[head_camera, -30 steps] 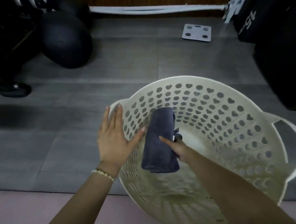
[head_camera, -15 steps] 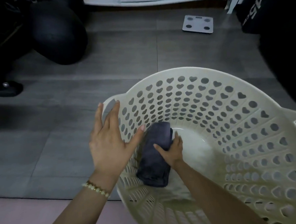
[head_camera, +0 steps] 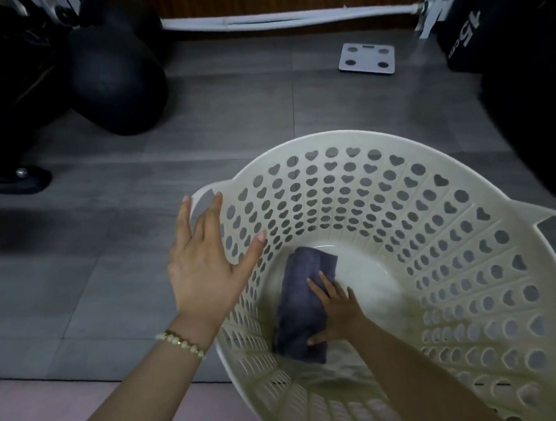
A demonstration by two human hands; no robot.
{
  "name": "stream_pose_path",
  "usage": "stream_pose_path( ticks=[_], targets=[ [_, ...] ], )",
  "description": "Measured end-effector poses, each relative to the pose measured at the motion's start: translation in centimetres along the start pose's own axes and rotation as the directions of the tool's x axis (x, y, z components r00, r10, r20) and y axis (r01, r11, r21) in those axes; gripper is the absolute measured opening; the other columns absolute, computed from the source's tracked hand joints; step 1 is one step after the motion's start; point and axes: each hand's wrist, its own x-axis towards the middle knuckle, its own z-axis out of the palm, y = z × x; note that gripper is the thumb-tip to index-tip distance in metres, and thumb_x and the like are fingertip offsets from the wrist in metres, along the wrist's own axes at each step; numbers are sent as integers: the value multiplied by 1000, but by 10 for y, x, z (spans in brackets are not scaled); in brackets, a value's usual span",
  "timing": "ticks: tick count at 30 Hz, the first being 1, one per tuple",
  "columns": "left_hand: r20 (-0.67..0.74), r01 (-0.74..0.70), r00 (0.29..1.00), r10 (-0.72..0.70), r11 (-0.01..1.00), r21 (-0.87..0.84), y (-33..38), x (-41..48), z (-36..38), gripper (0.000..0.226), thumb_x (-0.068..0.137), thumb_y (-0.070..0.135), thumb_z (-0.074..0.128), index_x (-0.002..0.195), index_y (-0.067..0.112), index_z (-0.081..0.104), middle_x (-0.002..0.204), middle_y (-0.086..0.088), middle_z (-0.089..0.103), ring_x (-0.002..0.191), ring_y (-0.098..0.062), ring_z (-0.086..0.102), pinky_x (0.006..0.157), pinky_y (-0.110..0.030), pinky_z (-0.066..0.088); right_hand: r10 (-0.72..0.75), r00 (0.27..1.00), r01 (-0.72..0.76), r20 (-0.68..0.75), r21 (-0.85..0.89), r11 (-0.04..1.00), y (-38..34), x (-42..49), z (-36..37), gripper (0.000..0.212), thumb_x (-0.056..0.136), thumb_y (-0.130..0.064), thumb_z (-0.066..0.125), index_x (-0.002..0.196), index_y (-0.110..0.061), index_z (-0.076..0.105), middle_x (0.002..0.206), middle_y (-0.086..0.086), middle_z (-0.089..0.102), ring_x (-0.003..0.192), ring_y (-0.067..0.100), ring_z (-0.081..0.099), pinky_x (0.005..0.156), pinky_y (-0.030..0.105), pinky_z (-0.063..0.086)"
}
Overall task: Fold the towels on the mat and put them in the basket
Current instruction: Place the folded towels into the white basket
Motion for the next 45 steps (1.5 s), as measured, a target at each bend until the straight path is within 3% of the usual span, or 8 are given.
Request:
stream_pose_path(
  ticks=[3,13,23,31,35,40,42,45],
  targets=[
    [18,-13,1000,13,1000,26,0,0,-1,85,81,75,23,141,16,37,138,-2,52,146,-17,10,96,-47,43,-7,993,-1,114,70,998,-10,-9,-20,122,67,-70,66,149,-32,-15,156,1,-27,146,29,-13,117,52,2],
    [232,-188,962,146,968,168,4,-5,-12,94,76,77,1,150,20,15,156,-4,22,146,-27,-10,113,-44,-18,60,951,100,-303,486,869,-6,-125,-133,83,86,-55,57,150,-34,10,159,-14,-4,146,8,5,118,30,11],
    [253,-435,764,594,762,-479,147,-116,-33,56,91,57,40,133,21,46,133,4,50,120,-15,47,99,-31,40,477,516,116,-711,610,784,63,-322,-117,54,86,-26,67,134,-13,46,144,4,40,133,11,36,112,25,28],
    [246,-525,454,856,480,-703,229,-267,39,46,88,46,40,114,14,61,112,-1,62,103,-19,57,86,-21,39,912,362,-56,-193,972,228,115,-453,74,78,78,-30,75,140,-5,35,143,11,34,132,28,37,107,42,37],
    [561,-406,350,750,661,-631,232,-332,96,54,93,47,43,137,15,43,140,2,46,128,-17,44,105,-24,32,930,305,-106,205,978,-180,124,-481,156,114,57,-50,84,145,-6,25,146,14,35,131,31,41,109,44,35],
    [782,-436,172,599,759,-485,237,-379,142,53,98,45,37,146,26,29,153,5,29,138,-17,30,114,-33,25,750,371,80,548,785,-614,113,-505,215,92,41,-48,79,116,-5,47,118,7,50,88,17,52,77,35,44],
    [819,-436,102,564,766,-473,240,-388,154,52,98,46,35,147,30,26,154,8,24,140,-16,27,115,-35,23,663,395,75,636,697,-713,113,-499,247,137,25,-66,82,138,-7,34,133,4,44,108,26,46,84,45,41],
    [847,-466,28,531,756,-459,237,-398,169,53,99,46,32,148,32,20,158,7,15,144,-13,18,117,-34,17,598,469,142,650,612,-778,113,-483,273,128,27,-72,82,134,-12,46,129,1,53,110,25,52,77,40,44]
  ],
)
